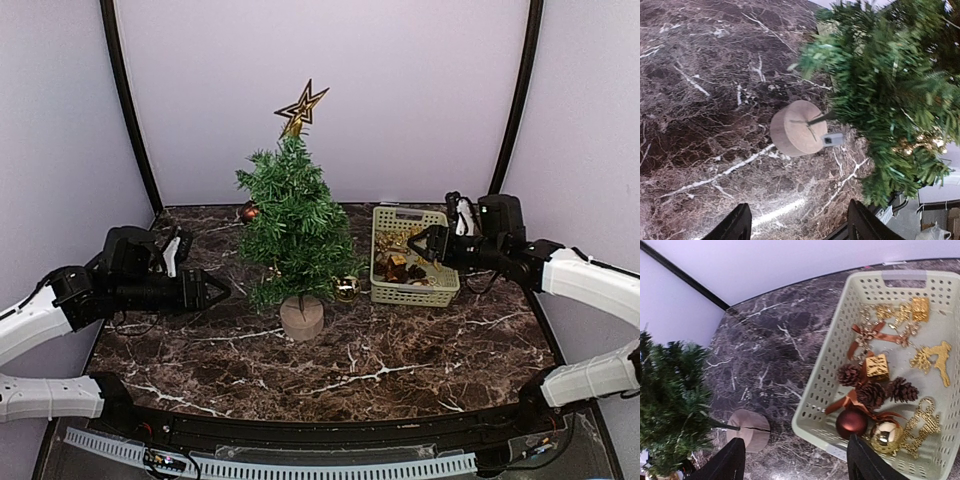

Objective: Decorate the small christmas tree
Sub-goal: Pick up the ornament pick from the bin.

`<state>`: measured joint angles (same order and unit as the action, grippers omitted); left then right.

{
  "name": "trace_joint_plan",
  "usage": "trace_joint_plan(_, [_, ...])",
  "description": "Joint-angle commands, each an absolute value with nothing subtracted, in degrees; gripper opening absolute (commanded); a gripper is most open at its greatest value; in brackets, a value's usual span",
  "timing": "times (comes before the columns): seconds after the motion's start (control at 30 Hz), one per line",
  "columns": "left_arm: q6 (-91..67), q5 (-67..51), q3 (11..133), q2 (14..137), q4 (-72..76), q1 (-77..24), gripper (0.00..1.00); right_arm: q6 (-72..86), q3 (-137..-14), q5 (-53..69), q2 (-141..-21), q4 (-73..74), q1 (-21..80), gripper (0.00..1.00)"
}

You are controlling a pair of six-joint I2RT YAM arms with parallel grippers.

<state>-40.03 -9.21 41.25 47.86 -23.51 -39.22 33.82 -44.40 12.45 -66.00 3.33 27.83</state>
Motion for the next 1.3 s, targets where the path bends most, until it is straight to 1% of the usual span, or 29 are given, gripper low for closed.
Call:
trace_joint_plan(0.0, [-39.2, -12.1, 37.1, 46.0, -19.4, -32.9, 0.68, 26.0, -48.8, 8.6, -71.0, 9.2, 24.4, 0.67])
trace_joint_plan(0.13, [-37.5, -17.0, 34.1, 48.1, -15.4, -25.8, 0.69, 21.0, -53.9, 5.4, -78.7, 13.3, 22.0, 0.63])
trace_joint_plan(0.4, [-33.8, -17.4, 32.8, 52.7, -9.9, -19.7, 0.68, 16.4, -66.9, 2.6, -94.9, 15.6, 18.9, 0.57])
trace_joint_plan(0.77, [-31.8, -17.5, 33.5, 57.4, -9.2, -17.0, 0.68, 14.8, -88.5, -4.1, -118.4, 20.7, 18.4, 0.48])
trace_joint_plan(0.8, [-31.8, -17.7, 33.6, 57.6, -9.3, -16.7, 0.68, 14.9, -89.9, -5.2, -119.9, 21.0, 18.4, 0.49])
trace_joint_plan(0.9, [-31.6, -18.1, 33.9, 58.7, -9.2, -16.0, 0.68, 15.0, -93.3, -8.6, -123.6, 21.6, 18.3, 0.53])
trace_joint_plan(1.0, [-31.2, -18.5, 34.5, 59.8, -9.2, -15.6, 0.68, 15.2, -96.0, -10.9, -126.3, 22.0, 18.3, 0.54])
trace_joint_plan(1.27, [-30.7, -19.0, 35.7, 61.9, -9.0, -15.0, 0.68, 15.4, -99.0, -13.5, -129.0, 20.8, 18.0, 0.56])
